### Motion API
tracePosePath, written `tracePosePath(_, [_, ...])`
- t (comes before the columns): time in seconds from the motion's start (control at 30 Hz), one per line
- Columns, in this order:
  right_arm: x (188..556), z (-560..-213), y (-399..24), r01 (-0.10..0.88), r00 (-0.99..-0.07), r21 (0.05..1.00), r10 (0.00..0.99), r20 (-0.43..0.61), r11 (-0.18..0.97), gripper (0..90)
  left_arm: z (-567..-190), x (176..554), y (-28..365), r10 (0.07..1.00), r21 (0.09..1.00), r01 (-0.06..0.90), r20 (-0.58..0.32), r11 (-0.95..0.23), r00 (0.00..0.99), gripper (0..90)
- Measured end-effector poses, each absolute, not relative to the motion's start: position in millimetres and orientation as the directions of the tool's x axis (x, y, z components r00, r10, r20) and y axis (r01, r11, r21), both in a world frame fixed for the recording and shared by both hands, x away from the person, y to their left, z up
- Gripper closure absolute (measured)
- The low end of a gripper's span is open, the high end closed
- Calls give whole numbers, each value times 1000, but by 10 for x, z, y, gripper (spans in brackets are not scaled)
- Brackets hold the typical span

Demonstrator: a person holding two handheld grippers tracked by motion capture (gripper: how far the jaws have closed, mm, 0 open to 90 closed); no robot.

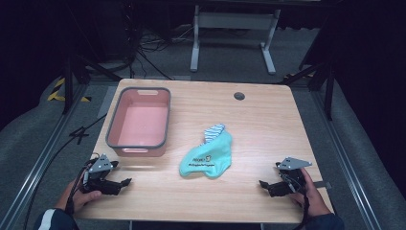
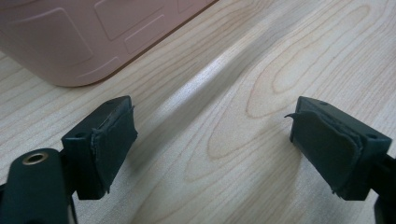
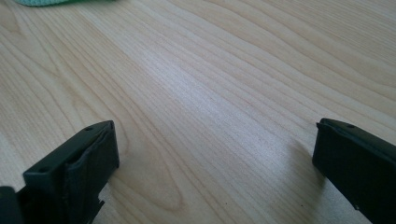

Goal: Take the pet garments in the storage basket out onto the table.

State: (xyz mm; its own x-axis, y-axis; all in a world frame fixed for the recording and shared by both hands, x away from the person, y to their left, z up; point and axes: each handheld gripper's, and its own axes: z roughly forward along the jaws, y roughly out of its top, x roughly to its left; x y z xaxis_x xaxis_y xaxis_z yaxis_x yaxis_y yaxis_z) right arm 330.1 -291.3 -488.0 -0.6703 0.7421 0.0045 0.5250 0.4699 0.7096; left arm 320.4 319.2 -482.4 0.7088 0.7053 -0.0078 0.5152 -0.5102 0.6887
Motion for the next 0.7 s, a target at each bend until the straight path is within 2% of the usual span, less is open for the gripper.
tracePosePath(0.7, [3302,-4880,-2913,525,-671,709,742,5,470,6,-4822,3170,3155,735,686,537,-5,-491,678,125])
